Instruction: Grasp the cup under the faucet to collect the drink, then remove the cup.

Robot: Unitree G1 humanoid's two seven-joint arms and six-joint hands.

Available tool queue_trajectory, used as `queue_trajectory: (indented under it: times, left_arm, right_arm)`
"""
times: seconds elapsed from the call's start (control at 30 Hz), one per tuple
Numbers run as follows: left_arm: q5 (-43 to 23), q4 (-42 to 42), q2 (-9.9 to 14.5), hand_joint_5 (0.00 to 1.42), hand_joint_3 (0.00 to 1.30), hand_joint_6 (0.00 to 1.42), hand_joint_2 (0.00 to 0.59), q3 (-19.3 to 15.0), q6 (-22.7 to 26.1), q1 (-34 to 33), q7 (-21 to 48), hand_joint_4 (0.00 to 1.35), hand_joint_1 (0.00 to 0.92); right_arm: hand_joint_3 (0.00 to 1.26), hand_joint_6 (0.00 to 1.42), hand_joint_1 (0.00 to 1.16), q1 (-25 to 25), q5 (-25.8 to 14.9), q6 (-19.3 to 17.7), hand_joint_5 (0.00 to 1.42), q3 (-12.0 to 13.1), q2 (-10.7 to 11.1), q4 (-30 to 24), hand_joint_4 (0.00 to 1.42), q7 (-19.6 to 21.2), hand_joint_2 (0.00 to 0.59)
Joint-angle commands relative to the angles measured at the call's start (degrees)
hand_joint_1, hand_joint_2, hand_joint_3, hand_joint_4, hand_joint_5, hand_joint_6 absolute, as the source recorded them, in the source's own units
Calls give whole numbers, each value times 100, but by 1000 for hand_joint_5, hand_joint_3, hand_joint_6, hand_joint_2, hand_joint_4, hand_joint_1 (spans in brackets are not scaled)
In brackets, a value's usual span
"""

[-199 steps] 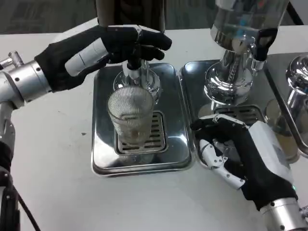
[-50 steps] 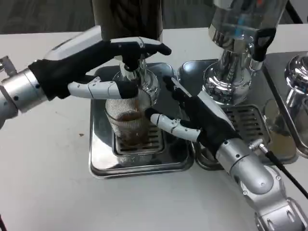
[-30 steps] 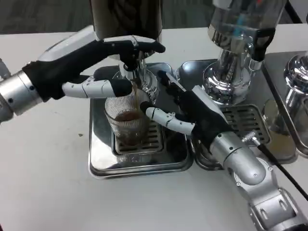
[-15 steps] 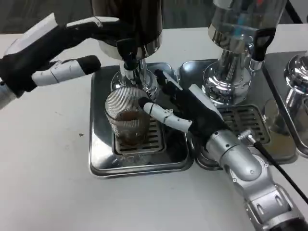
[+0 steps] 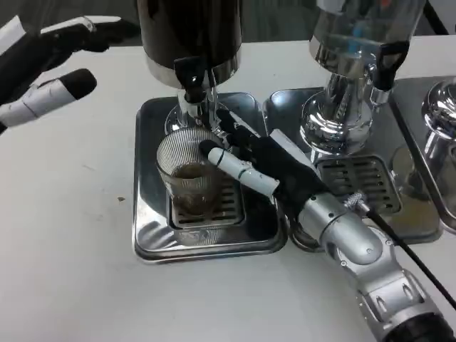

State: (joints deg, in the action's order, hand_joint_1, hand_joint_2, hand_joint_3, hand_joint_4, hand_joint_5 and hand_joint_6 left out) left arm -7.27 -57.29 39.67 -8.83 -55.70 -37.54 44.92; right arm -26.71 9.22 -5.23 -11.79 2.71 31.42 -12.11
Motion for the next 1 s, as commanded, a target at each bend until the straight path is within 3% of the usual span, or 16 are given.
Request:
queue_trajectory:
  times: [0.03, 0.37, 0.47, 0.53, 0.73, 1.0]
  left_arm:
    - [-174, 158, 222, 164, 280, 188, 63, -169, 54, 212, 24, 203, 0]
    - [-379, 392, 480, 177, 292, 188, 65, -372, 162, 626, 105, 221, 0]
    - [-411, 437, 549, 178, 297, 188, 67, -415, 204, 749, 137, 225, 0]
    - [-433, 458, 588, 179, 307, 196, 68, -433, 232, 829, 166, 234, 0]
    - [-431, 513, 632, 179, 318, 200, 69, -445, 276, 999, 201, 237, 0]
    - [-374, 527, 598, 188, 328, 203, 75, -391, 328, 1078, 260, 251, 0]
  right_arm:
    - [0, 0, 261, -166, -132, -296, 0, 66, -38, 283, 0, -110, 193]
    - [0, 0, 256, -287, -252, -730, 0, 115, -84, 777, 0, -283, 183]
    - [0, 0, 282, -300, -227, -823, 0, 100, -81, 862, 0, -319, 179]
    - [0, 0, 365, -302, -185, -871, 0, 73, -83, 891, 0, -312, 182]
    - [0, 2, 442, -300, -101, -953, 0, 16, -69, 943, 0, -280, 200]
    - [0, 10, 450, -287, -161, -1065, 0, 48, -79, 1064, 0, -296, 203]
